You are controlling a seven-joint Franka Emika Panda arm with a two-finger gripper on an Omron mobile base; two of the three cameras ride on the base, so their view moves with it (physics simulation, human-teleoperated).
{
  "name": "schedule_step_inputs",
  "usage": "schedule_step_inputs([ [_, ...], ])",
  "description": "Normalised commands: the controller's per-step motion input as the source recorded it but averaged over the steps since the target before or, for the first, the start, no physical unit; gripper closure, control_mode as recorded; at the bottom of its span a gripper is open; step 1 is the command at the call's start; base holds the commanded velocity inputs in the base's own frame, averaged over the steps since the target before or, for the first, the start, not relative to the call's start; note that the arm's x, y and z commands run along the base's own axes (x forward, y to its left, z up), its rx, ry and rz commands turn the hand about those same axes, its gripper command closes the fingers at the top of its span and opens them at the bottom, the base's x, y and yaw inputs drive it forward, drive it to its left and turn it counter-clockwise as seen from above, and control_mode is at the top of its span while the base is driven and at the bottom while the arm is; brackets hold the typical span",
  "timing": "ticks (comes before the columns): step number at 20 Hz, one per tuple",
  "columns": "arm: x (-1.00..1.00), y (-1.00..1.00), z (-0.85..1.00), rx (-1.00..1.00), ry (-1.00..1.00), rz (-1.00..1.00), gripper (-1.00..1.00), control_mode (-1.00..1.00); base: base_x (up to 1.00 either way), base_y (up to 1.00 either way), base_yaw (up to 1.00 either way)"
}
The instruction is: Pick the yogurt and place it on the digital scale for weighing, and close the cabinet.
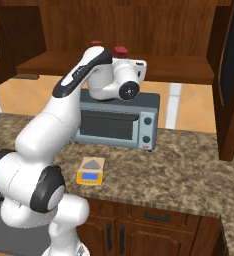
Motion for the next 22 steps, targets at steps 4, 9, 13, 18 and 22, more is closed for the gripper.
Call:
schedule_step_inputs([
  [4,-1.0,-0.39,0.27,-0.12,0.05,0.1,1.0,-1.0,0.0,0.0,0.0],
  [9,-1.0,-0.27,-0.09,-0.17,0.08,0.25,1.0,-1.0,0.0,0.0,0.0],
  [13,-0.98,0.0,-0.72,-0.07,0.07,0.48,1.0,-1.0,0.0,0.0,0.0],
  [18,-0.5,0.41,-0.85,-0.01,0.09,0.54,1.0,-1.0,0.0,0.0,0.0],
  [22,-0.09,0.85,-0.91,-0.03,0.03,0.36,1.0,-1.0,0.0,0.0,0.0],
])
